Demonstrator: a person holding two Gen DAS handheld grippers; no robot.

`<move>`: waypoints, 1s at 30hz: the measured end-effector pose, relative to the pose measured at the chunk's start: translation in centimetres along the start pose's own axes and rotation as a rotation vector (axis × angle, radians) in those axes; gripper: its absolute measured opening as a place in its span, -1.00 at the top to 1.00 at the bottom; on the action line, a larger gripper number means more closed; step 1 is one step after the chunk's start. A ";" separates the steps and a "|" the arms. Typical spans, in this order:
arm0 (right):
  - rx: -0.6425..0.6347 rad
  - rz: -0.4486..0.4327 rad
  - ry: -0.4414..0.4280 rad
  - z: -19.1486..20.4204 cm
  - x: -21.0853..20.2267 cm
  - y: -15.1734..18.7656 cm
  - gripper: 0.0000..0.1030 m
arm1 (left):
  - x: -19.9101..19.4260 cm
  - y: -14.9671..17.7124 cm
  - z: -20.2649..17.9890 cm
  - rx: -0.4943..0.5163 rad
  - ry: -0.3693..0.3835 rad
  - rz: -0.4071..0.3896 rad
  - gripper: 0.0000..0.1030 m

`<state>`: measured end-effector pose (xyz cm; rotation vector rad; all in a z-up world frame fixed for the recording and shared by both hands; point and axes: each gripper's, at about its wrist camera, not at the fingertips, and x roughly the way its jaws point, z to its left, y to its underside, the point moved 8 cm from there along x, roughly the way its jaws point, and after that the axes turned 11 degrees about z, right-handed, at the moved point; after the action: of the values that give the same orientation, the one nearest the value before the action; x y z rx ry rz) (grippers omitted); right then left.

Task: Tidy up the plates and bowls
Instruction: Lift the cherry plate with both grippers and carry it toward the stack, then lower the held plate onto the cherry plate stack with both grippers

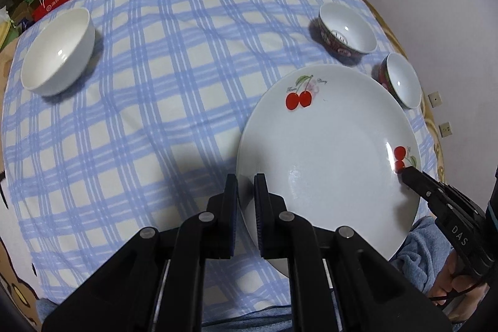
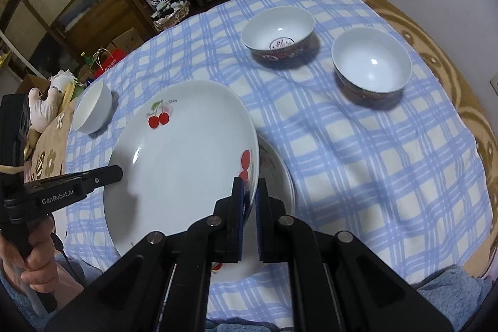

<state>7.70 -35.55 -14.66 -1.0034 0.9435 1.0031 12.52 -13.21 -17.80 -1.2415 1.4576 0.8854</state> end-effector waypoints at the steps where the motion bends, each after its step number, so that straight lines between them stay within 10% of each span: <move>1: -0.002 0.003 0.002 -0.1 0.1 0.2 0.85 | 0.2 0.1 -0.1 0.003 -0.009 0.001 0.80; 30: 0.037 0.130 0.054 -2.0 4.0 2.0 0.85 | 4.7 1.3 -0.3 0.025 -0.106 0.094 0.78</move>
<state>6.56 -36.15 -19.32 -0.9519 1.0790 1.0669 11.25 -14.46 -22.31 -1.0988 1.4474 0.9780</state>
